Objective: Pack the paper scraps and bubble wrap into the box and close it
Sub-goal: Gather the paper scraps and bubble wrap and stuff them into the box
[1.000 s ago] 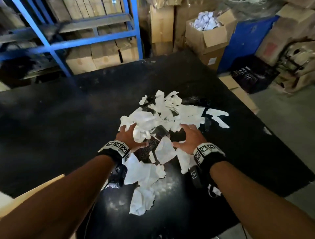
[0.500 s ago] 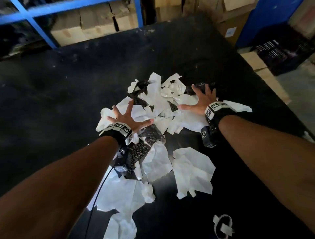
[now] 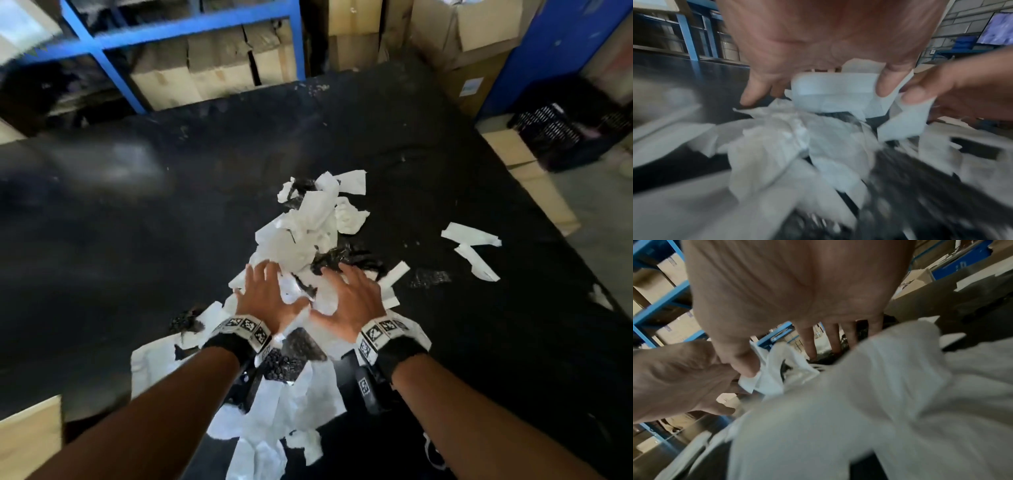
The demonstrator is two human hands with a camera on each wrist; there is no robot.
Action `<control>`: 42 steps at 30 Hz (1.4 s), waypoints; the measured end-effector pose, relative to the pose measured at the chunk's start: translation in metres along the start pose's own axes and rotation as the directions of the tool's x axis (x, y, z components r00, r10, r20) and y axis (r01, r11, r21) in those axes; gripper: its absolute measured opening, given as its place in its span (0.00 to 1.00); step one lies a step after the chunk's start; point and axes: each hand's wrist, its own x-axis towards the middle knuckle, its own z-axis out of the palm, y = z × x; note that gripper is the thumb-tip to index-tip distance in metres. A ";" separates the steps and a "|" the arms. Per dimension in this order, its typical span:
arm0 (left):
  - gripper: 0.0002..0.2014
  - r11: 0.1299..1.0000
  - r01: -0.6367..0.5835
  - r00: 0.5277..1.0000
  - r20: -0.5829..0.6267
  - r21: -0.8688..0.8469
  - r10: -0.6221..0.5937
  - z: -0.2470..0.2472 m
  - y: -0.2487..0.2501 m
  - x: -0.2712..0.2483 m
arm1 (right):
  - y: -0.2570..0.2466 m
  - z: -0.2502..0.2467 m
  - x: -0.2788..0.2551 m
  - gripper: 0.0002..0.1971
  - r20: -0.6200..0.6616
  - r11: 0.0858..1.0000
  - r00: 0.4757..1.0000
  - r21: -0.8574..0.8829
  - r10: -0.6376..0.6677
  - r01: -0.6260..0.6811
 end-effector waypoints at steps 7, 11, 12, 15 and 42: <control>0.37 0.979 -0.133 0.915 -0.398 -0.156 0.061 -0.072 0.010 0.072 | 0.001 -0.073 0.083 0.37 -0.354 0.999 0.935 -0.029 0.016 -0.028; 0.38 0.970 -0.222 0.950 -0.246 -0.097 0.193 -0.074 0.025 0.138 | 0.014 -0.091 0.153 0.47 -0.169 0.997 0.984 -0.049 0.057 -0.066; 0.40 0.971 -0.232 0.959 -0.183 -0.064 0.218 -0.070 0.029 0.152 | 0.016 -0.091 0.167 0.51 -0.108 0.996 0.992 -0.056 0.069 -0.075; 0.45 0.977 -0.212 0.977 -0.027 0.027 0.213 -0.056 0.038 0.188 | 0.024 -0.081 0.201 0.60 0.050 0.995 0.996 -0.072 0.074 -0.070; 0.50 0.806 0.531 0.810 -0.122 -0.261 -0.573 0.021 -0.104 -0.103 | 0.113 -0.087 0.017 0.41 -0.316 0.973 0.922 0.124 0.223 -0.193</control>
